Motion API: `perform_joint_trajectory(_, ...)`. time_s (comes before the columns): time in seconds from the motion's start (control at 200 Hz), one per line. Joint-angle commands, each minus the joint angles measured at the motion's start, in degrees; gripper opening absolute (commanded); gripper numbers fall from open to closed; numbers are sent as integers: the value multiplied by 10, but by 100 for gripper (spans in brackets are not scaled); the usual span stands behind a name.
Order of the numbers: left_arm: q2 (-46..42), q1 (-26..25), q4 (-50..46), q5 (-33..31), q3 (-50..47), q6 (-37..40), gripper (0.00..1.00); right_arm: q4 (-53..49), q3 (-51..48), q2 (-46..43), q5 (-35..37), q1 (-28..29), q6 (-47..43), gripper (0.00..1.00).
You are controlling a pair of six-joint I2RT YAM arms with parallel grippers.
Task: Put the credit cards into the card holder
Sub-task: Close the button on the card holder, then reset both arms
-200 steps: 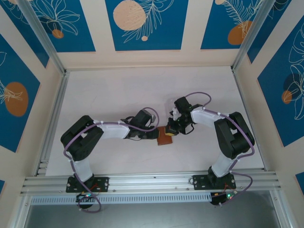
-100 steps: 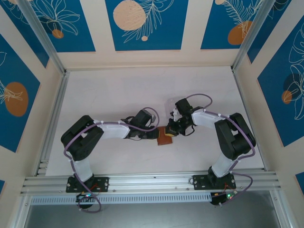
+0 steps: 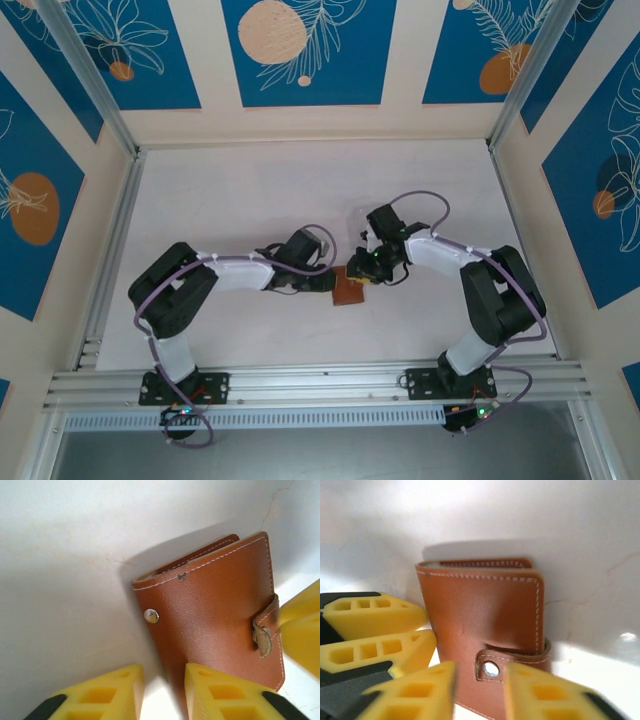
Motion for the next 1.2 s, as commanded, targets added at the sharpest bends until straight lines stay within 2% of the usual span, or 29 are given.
perform_joint_trajectory(0.0,-68,28,-48,-49,13,35,35,-22,48,-39,52,-1,-18,46)
perform_joint_trajectory(0.085,-136,48,-79,-78,5,56,43,-16,67,-68,74,0,-26,67)
perform_joint_trajectory(0.125,-169,59,-93,-98,-3,64,50,-12,70,-87,94,-1,-27,84)
perform_joint_trajectory(0.145,-189,65,-99,-113,-7,69,54,-11,70,-96,109,-2,-26,98)
perform_joint_trajectory(0.155,-199,68,-102,-120,-11,70,56,-10,70,-102,116,-4,-26,100)
perform_joint_trajectory(0.215,-253,90,-112,-173,-36,78,70,-5,65,-129,175,-11,-37,99)
perform_joint_trajectory(0.275,-305,108,-125,-253,-62,94,82,7,52,-154,263,-13,-58,99)
perform_joint_trajectory(0.38,-373,122,-134,-472,-103,154,93,33,22,-181,440,-29,-64,99)
perform_joint_trajectory(0.465,-413,127,-18,-620,-177,244,100,70,-14,-199,548,-48,-58,99)
perform_joint_trajectory(0.54,-433,145,146,-662,-260,344,100,140,-62,-219,537,-87,-80,99)
perform_joint_trajectory(0.615,-420,185,288,-655,-321,399,100,260,-126,-232,502,-121,-132,99)
perform_joint_trajectory(0.735,-353,257,361,-616,-338,427,100,476,-230,-228,512,-132,-245,99)
perform_joint_trajectory(0.775,-322,275,407,-588,-350,431,100,525,-252,-217,502,-142,-262,99)
perform_joint_trajectory(0.84,-261,303,534,-535,-384,418,100,589,-278,-189,443,-174,-259,99)
perform_joint_trajectory(0.87,-235,312,592,-519,-387,441,100,610,-287,-175,420,-189,-253,99)
perform_joint_trajectory(0.895,-226,309,597,-520,-385,445,100,625,-290,-162,411,-199,-249,99)
perform_joint_trajectory(0.96,-171,345,646,-444,-383,432,100,684,-303,-129,386,-221,-246,99)
perform_joint_trajectory(0.985,-160,352,664,-437,-377,438,100,703,-305,-117,367,-230,-246,99)
perform_joint_trajectory(1.045,-200,358,548,-393,-360,415,100,726,-303,-91,318,-250,-237,99)
perform_joint_trajectory(1.11,-172,386,613,-332,-372,413,100,688,-274,-73,269,-250,-257,99)
perform_joint_trajectory(1.16,-167,404,557,-275,-359,397,100,686,-266,-60,227,-250,-275,99)
perform_joint_trajectory(1.195,-118,415,636,-274,-358,404,100,727,-286,-56,202,-251,-284,99)
